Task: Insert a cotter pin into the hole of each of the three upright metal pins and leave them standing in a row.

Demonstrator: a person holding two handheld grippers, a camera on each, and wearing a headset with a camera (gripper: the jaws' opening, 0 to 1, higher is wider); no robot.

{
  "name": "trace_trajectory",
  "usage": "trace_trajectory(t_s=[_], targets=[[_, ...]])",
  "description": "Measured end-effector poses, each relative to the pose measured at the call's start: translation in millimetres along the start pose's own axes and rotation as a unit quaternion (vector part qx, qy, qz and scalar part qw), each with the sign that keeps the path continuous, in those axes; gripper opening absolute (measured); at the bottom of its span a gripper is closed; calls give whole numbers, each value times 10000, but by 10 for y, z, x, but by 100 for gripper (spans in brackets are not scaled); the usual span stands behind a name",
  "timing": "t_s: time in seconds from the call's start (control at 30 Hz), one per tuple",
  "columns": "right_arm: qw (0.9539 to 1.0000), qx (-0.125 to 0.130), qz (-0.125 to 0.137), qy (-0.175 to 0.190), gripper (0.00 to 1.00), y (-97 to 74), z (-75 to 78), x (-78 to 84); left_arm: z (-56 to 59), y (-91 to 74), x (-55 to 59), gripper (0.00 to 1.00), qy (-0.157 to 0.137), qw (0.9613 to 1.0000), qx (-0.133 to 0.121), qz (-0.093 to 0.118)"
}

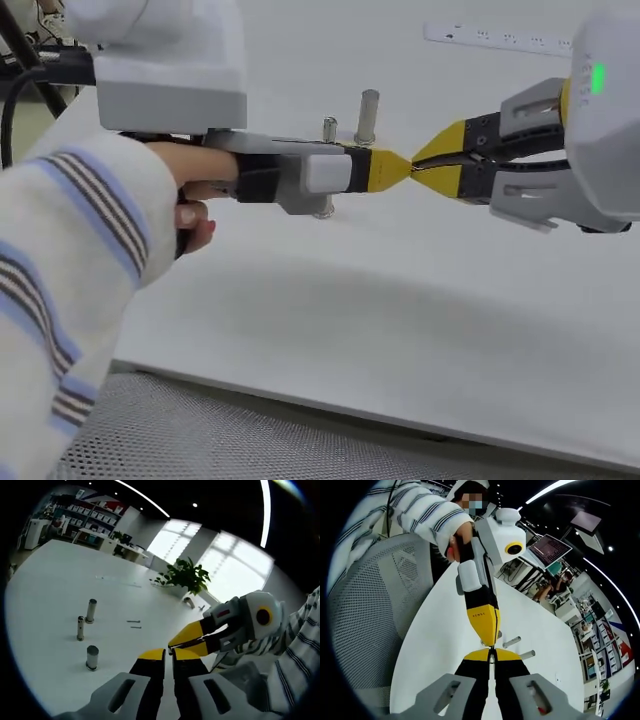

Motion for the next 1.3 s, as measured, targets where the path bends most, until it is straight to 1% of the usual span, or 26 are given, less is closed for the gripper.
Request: trace_trajectory(t_s=[0.07,0.27,0.3,0.33,0.4,0.6,0.67,0.7,0.8,0.93,1.0,1.03,1.1,1.17,1.2,1.3], targets=[[10000,-16,3,1,0,9,-8,0,14,5,15,0,-17,10000,7,0],[10000,-46,1,20,0,23,-34,-10,10,12,28,0,-125,9999,25,52],[10000,-47,1,23,0,23,-35,-9,-69,5,5,0,-175,9998,34,61],[10000,-53,1,39,0,22,-37,-7,-100,3,-4,0,-195,9998,38,60],[10000,-56,0,43,0,23,-43,-3,-86,6,5,0,-189,9998,40,46],[9999,-92,-15,45,0,22,-63,-7,-312,-3,-59,0,-304,9995,70,-29],[9999,-91,-16,40,0,23,-72,-5,-329,-3,-61,0,-307,9995,60,-49],[10000,-86,-18,39,0,26,-73,0,-336,-3,-62,0,-286,9996,48,-53],[9999,-102,-18,127,0,34,-75,6,-375,-5,-75,0,45,9999,-44,-107],[9994,-217,-28,256,0,54,-98,30,-428,3,-83,0,59,9996,-110,-236],[9992,-221,-34,330,0,62,-108,34,-450,-7,-85,0,162,9993,-145,-298],[9991,-219,-38,348,0,64,-111,33,-445,-40,-78,0,222,9991,-154,-321],[9983,-310,-126,477,0,66,-123,62,-462,-69,-75,0,287,9987,-117,-410],[9974,-313,-164,632,6,73,-100,129,-487,-89,-78,0,469,9977,-121,-478],[9968,-317,-197,712,9,65,-96,159,-501,-105,-76,0,503,9974,-114,-503],[9943,-381,-250,965,10,48,-85,229,-540,-136,-79,0,684,9959,-95,-577]])
Point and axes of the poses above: the centre of the closed fingertips' face, and the gripper's own axes: y roughly forward along the fingers, z roughly to its right, x roughly out of its underside, the point moved 10 cm from there along -y, roughly backward along the fingers, and after that the axes turned 12 degrees about x, right-handed, at the moved point
